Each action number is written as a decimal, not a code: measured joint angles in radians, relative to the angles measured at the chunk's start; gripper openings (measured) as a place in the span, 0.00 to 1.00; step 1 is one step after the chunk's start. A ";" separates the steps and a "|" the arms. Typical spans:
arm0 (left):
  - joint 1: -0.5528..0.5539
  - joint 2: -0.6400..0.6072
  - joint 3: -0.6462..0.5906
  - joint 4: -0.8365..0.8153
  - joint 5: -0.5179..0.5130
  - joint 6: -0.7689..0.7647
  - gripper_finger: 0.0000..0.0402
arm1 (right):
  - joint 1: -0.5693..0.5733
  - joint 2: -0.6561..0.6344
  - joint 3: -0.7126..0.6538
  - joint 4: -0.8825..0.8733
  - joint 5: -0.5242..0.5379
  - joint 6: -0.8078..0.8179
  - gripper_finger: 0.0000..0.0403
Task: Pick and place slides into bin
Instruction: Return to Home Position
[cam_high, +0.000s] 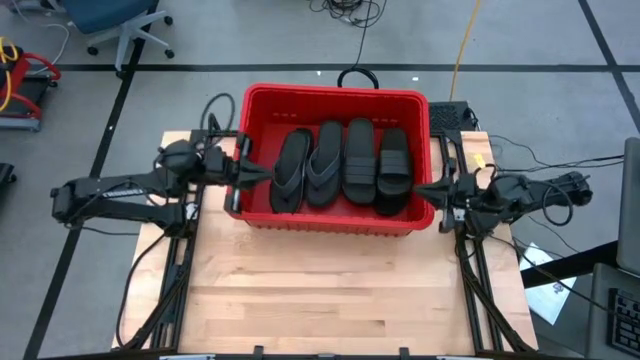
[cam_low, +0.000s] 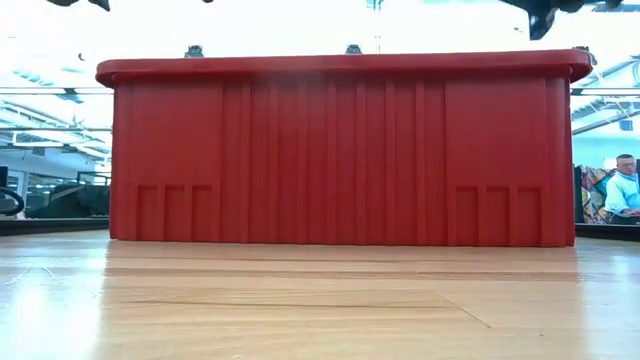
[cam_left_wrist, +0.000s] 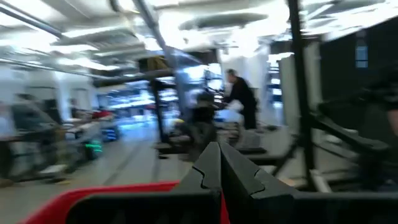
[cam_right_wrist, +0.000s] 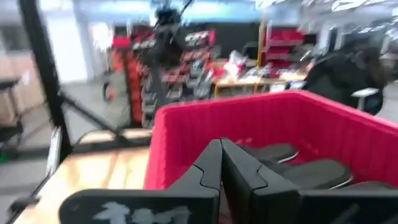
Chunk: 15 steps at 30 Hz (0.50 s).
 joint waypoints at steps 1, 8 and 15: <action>0.000 -0.009 -0.009 0.008 -0.027 0.007 0.00 | -0.008 -0.026 -0.033 0.033 0.013 -0.002 0.00; 0.046 -0.129 -0.014 -0.004 -0.079 0.013 0.00 | -0.034 -0.219 -0.174 0.104 -0.144 0.084 0.00; 0.092 -0.272 -0.014 -0.325 -0.111 0.005 0.00 | -0.034 -0.358 -0.181 -0.025 -0.172 0.104 0.00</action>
